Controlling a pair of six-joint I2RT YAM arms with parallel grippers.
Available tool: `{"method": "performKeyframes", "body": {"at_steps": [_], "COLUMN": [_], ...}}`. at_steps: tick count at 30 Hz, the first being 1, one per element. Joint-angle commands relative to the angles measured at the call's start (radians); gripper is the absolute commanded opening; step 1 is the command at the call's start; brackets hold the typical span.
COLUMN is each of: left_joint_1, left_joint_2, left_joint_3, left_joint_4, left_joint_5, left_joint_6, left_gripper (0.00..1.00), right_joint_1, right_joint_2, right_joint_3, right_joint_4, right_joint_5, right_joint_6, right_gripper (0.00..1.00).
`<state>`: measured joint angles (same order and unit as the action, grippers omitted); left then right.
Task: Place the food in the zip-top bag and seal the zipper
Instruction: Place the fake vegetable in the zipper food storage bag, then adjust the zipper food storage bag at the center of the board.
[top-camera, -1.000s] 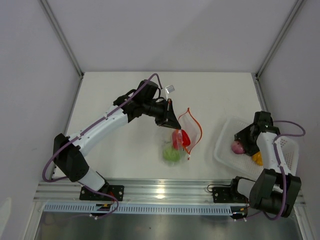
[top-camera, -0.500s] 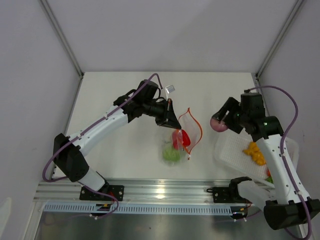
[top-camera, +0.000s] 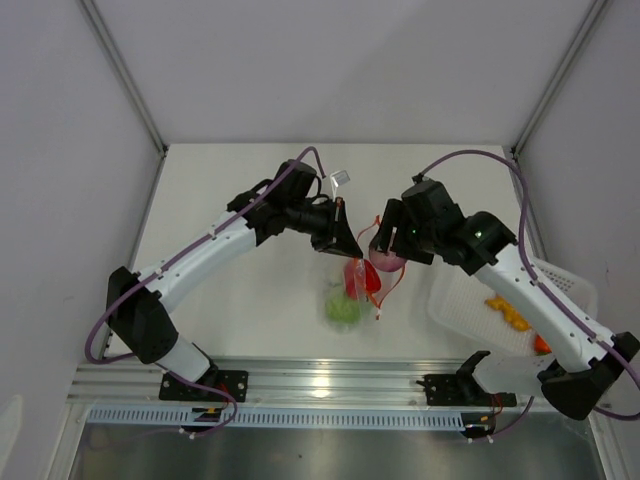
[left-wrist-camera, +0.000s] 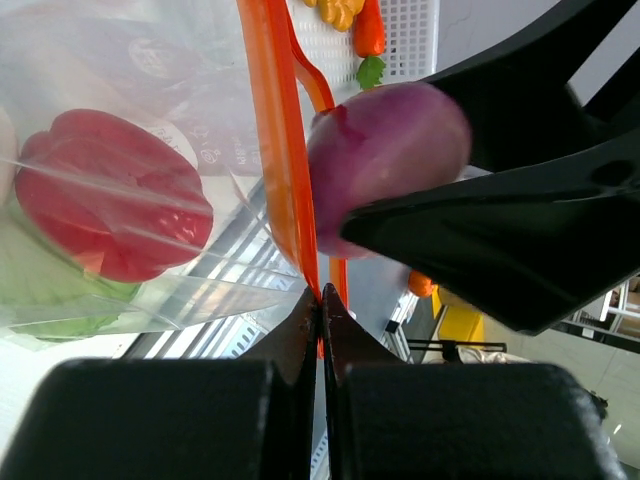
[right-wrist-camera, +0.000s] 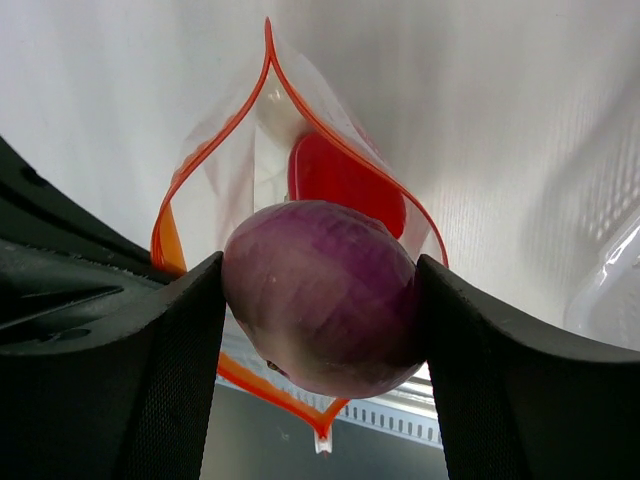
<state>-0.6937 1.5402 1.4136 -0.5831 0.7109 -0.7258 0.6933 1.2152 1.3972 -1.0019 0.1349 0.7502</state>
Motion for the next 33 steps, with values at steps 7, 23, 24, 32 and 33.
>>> {"method": "performKeyframes", "body": {"at_steps": [7,23,24,32,33], "left_joint_1": [-0.007,-0.007,-0.007,-0.007,-0.009], "left_joint_2": [-0.043,-0.054,-0.052,-0.058,-0.06], "left_joint_3": [-0.01,-0.028,-0.03,-0.022,-0.022], "left_joint_4": [0.02,0.02,0.017,0.022,0.022], "left_joint_5": [0.005,0.002,0.004,0.009,0.01], "left_joint_6": [-0.006,0.002,0.002,-0.003,-0.003], "left_gripper": [0.01,0.01,0.01,0.0,0.01], "right_joint_1": [0.112,0.143,0.144,0.013,0.003], "right_joint_2": [0.058,0.026,0.021,-0.065,-0.072], "right_joint_3": [0.033,0.149,0.175,0.097,0.073], "right_joint_4": [-0.03,-0.109,-0.115,-0.17,-0.155], "right_joint_5": [0.135,0.19,0.192,0.198,0.166], "right_joint_6": [0.087,0.054,0.048,0.032,0.005], "right_gripper": [0.16,0.99,0.99,0.7,0.61]}}
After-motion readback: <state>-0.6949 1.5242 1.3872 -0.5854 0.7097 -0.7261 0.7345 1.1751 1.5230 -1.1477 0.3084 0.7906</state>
